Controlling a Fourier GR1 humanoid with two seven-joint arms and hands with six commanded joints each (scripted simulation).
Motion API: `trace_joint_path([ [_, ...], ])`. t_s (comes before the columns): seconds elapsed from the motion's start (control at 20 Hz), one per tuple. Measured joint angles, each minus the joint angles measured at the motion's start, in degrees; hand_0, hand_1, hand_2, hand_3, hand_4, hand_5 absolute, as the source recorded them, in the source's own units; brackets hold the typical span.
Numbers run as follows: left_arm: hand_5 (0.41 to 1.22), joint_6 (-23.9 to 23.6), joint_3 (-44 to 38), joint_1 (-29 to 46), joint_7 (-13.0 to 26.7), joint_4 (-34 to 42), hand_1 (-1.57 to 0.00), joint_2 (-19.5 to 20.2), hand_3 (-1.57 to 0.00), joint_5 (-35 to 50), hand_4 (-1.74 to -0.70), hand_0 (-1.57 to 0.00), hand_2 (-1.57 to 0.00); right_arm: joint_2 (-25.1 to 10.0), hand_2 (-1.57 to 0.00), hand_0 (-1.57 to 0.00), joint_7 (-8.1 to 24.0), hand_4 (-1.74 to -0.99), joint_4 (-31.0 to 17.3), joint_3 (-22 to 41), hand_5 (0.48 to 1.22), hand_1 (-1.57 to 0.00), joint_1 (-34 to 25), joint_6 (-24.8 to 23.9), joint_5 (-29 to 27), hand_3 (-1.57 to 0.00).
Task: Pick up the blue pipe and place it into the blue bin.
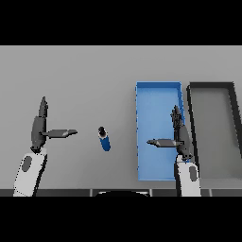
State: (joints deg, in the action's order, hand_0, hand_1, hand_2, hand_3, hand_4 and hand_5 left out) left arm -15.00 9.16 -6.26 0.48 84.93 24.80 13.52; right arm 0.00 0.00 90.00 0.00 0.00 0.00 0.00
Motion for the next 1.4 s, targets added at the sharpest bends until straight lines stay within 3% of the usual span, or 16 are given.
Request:
trace_joint_path([
  [0.3, 0.593, 0.62, -0.17, -0.31, -0.60, -1.00, 0.00, 0.02, 0.00, 0.19, -0.97, 0.00, 0.00, 0.21, 0.00, 0.00, 0.19, -1.205, -0.52, 0.11, 0.629, 0.00, -0.74, -0.28, 0.28, 0.00],
  [0.35, 0.592, 6.50, 1.15, 1.88, -5.08, -0.97, 0.00, 3.73, 0.00, -0.29, -0.96, 0.00, 0.00, -3.61, 0.00, 0.00, -5.01, -1.201, 1.44, 1.75, 0.628, 0.00, 1.30, 0.34, 4.59, 0.00],
  [0.4, 0.590, 10.15, 1.22, 2.45, -6.77, -1.80, 0.00, 6.73, 0.00, -0.35, -0.96, 0.00, 0.00, -5.68, 0.00, 0.00, -7.16, -1.197, 3.44, 2.97, 0.627, 0.00, 3.03, 0.59, 7.24, 0.00],
  [0.5, 0.592, 14.07, 2.00, 3.40, -9.82, -1.84, 0.00, 9.08, 0.00, -0.68, -0.96, 0.00, 0.00, -7.50, 0.00, 0.00, -7.03, -1.193, 6.23, 4.41, 0.622, 0.00, 5.04, 0.96, 9.75, 0.00],
  [0.65, 0.593, 16.64, 2.50, 2.27, -9.72, -2.55, 0.00, 10.01, 0.00, -0.32, -0.96, 0.00, 0.00, -7.49, 0.00, 0.00, -5.19, -1.203, 7.06, 5.38, 0.625, 0.00, 5.47, 1.20, 10.70, 0.00],
  [0.75, 0.584, 19.58, 2.87, 3.18, -11.85, -0.99, 0.00, 10.98, 0.00, 1.01, -0.98, 0.00, 0.00, -7.78, 0.00, 0.00, -5.08, -1.192, 7.25, 5.57, 0.621, 0.00, 5.21, 1.32, 11.00, 0.00],
  [0.95, 0.535, 25.09, 6.05, 5.39, -10.66, 2.79, 0.00, 13.81, 0.00, 0.88, -1.05, 0.00, 0.00, -8.07, 0.00, 0.00, -5.63, -1.176, 6.27, 5.43, 0.615, 0.00, 4.51, 1.49, 11.03, 0.00],
  [1.15, 0.485, 28.08, 11.60, 6.79, -7.82, 6.54, 0.00, 12.08, 0.00, -0.78, -1.13, 0.00, 0.00, -8.05, 0.00, 0.00, -4.87, -1.174, 6.65, 5.72, 0.618, 0.00, 4.88, 1.12, 11.80, 0.00],
  [1.4, 0.452, 27.67, 16.88, 5.56, -4.44, 8.31, 0.00, 8.15, 0.00, -4.64, -1.14, 0.00, 0.00, -7.59, 0.00, 0.00, -4.06, -1.205, 6.85, 5.62, 0.618, 0.00, 5.09, 1.35, 11.12, 0.00],
])
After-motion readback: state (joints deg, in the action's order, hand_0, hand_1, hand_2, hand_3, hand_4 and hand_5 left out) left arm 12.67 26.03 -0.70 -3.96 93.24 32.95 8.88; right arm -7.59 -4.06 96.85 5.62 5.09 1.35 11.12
